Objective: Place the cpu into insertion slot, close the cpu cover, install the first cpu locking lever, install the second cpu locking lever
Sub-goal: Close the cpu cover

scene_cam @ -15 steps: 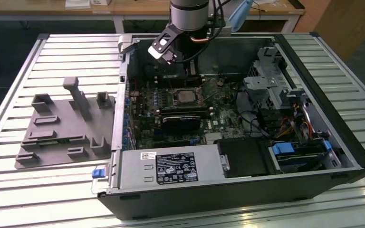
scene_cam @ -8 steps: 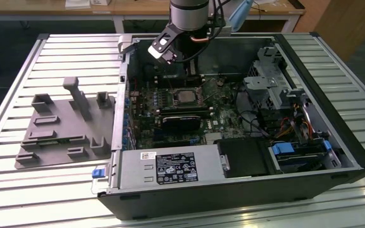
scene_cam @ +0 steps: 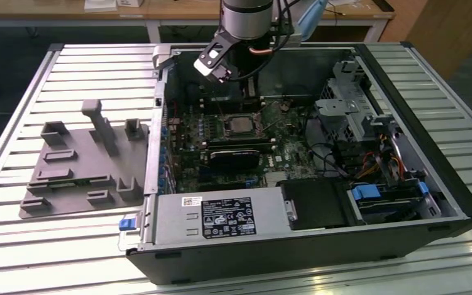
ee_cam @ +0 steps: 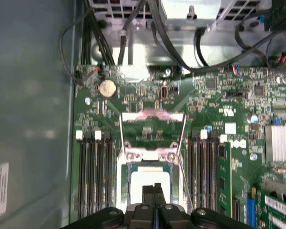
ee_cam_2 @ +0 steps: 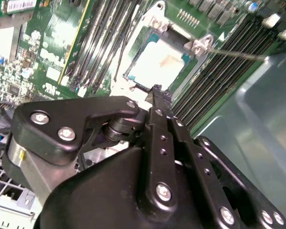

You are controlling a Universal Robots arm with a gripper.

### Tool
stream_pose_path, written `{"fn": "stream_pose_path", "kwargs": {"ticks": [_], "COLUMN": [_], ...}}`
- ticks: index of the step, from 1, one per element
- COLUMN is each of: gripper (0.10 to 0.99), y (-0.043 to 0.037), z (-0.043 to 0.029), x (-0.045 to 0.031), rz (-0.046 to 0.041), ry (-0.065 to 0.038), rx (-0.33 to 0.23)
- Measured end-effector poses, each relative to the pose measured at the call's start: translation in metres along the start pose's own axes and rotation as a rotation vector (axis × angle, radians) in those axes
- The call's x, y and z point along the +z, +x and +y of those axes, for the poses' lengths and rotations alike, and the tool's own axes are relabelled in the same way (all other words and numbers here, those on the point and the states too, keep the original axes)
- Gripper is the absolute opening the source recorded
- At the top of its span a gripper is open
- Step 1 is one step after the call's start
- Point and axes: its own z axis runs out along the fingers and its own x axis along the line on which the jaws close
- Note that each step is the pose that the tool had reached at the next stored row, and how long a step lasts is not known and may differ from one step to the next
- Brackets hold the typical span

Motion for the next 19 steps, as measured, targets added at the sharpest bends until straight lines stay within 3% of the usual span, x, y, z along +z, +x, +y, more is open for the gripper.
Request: {"fn": "stream_pose_path", "kwargs": {"ticks": [1,2,7,10,15,19], "gripper": [0.102,0.102,0.102,0.102,0.102,0.102], "y": [0.0,0.0002,0.0004,0.0004,0.0005,0.0005], "z": [0.0036,0.0127,0.0342,0.0359,0.0366,0.0391], "x": [0.0003,0.0011,0.0029,0.0025,-0.0051,-0.0049], "rz": [0.0,0.0,0.0,-0.0004,-0.0001,0.0002], "ry": [0.0,0.0,0.001,0.002,0.002,0.002], "rx": [0.0,0.0,0.0,0.0,0.0,0.0]}}
